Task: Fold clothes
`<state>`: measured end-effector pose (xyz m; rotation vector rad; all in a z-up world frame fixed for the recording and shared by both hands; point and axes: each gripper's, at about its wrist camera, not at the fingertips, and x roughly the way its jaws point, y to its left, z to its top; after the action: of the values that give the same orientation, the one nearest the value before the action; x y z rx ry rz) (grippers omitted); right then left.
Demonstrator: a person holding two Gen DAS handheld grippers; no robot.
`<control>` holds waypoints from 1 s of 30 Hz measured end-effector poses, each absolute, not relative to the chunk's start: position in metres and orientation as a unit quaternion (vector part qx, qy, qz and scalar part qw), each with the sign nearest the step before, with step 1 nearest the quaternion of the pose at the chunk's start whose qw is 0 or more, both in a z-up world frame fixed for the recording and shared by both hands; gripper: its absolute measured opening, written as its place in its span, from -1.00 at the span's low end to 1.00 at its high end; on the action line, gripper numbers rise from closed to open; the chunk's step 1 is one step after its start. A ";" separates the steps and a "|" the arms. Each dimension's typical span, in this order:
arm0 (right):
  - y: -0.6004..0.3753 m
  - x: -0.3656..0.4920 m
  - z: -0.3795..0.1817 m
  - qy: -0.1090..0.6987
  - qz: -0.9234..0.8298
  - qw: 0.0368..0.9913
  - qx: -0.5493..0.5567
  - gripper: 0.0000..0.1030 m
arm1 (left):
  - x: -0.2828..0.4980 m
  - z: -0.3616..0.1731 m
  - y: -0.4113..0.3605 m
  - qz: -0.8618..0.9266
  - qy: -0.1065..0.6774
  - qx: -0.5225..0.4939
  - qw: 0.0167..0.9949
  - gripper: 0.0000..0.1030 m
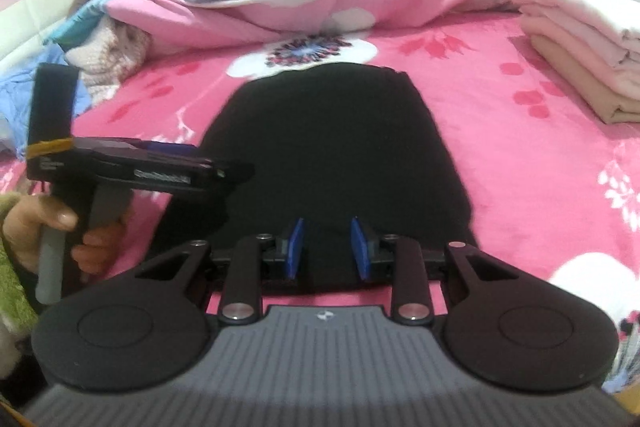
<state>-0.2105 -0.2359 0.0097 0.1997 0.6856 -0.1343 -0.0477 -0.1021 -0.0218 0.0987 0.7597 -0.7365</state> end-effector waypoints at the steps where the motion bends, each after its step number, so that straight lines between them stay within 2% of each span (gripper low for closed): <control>1: -0.232 -0.209 0.008 0.333 -0.064 0.936 0.097 -0.50 | -0.048 -0.022 -0.103 -0.349 0.362 0.048 0.863 0.97; 7: -0.216 -0.201 -0.015 0.350 -0.074 0.931 0.070 -0.47 | -0.050 -0.022 -0.105 -0.345 0.361 0.051 0.865 1.00; 30: -0.196 -0.206 -0.020 0.333 -0.101 0.936 0.050 -0.42 | -0.052 -0.020 -0.110 -0.330 0.364 0.063 0.869 1.00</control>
<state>-0.2065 -0.1961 -0.0196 0.1023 0.6803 -0.2065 -0.0519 -0.1103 -0.0198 0.1316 0.7612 -0.6904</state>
